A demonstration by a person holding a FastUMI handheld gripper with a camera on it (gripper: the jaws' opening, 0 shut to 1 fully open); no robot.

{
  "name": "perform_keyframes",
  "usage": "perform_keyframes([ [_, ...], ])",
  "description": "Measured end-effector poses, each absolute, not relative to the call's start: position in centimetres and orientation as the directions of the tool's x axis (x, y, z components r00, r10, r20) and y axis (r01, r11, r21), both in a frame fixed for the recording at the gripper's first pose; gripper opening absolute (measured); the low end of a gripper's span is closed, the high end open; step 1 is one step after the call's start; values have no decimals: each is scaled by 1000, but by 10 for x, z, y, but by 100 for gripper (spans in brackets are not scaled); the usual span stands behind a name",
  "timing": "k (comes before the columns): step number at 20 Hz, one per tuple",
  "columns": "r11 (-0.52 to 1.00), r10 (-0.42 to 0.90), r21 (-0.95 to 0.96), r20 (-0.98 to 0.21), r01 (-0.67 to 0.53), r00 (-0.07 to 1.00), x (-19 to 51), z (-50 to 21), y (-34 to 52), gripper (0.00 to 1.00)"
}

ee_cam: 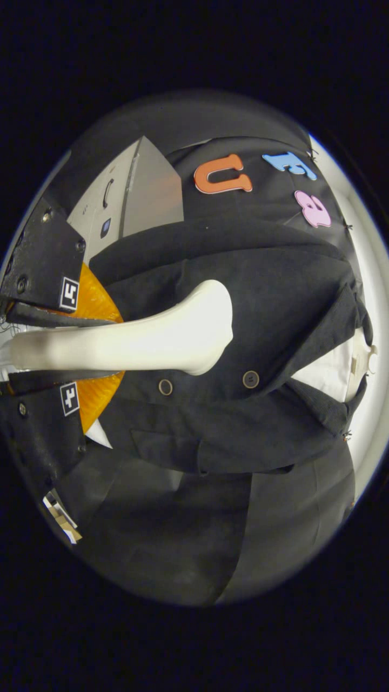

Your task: Iron the clothes twice with a garment steamer, once on the left side and once on the right side.

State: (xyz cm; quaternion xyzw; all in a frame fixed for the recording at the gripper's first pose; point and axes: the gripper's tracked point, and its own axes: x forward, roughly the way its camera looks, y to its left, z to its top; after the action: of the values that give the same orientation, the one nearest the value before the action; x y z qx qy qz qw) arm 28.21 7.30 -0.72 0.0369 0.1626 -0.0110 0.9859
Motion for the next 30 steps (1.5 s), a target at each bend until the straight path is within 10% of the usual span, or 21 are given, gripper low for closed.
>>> perform_keyframes([
  [30, 993, -49, 62, -580, 104, 813, 260, -198, 78, 35],
])
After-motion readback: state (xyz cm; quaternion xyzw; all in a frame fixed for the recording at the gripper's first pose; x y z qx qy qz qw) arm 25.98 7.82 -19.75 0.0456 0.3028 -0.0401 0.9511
